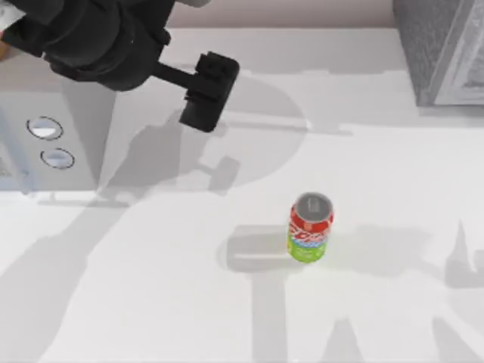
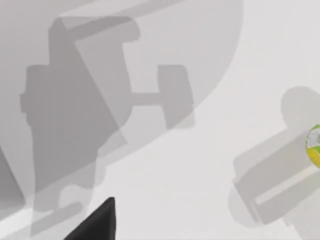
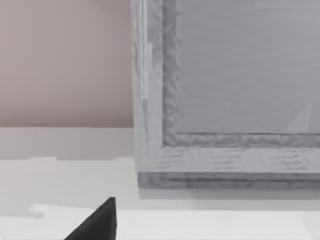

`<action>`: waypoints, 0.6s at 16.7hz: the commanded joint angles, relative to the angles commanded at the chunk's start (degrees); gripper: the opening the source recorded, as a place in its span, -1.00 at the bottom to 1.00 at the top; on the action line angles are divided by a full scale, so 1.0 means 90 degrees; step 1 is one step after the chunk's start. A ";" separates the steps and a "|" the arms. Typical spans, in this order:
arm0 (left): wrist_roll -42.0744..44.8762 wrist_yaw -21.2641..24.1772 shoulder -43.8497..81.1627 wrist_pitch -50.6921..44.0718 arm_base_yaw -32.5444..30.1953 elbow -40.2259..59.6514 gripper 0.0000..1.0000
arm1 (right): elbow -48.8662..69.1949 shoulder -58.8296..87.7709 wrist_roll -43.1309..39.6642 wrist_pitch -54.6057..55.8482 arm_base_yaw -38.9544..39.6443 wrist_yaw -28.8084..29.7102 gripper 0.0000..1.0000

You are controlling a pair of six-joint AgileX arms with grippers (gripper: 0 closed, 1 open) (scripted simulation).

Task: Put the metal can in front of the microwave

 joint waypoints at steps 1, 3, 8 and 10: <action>-0.0009 -0.0002 0.0626 -0.0387 -0.0218 0.0604 1.00 | 0.0000 0.0000 0.0000 0.0000 0.0000 0.0000 1.00; -0.0026 -0.0006 0.1826 -0.1128 -0.0636 0.1757 1.00 | 0.0000 0.0000 0.0000 0.0000 0.0000 0.0000 1.00; -0.0058 -0.0015 0.4290 -0.2641 -0.1492 0.4114 1.00 | 0.0000 0.0000 0.0000 0.0000 0.0000 0.0000 1.00; -0.0065 -0.0017 0.4971 -0.3060 -0.1729 0.4764 1.00 | 0.0000 0.0000 0.0000 0.0000 0.0000 0.0000 1.00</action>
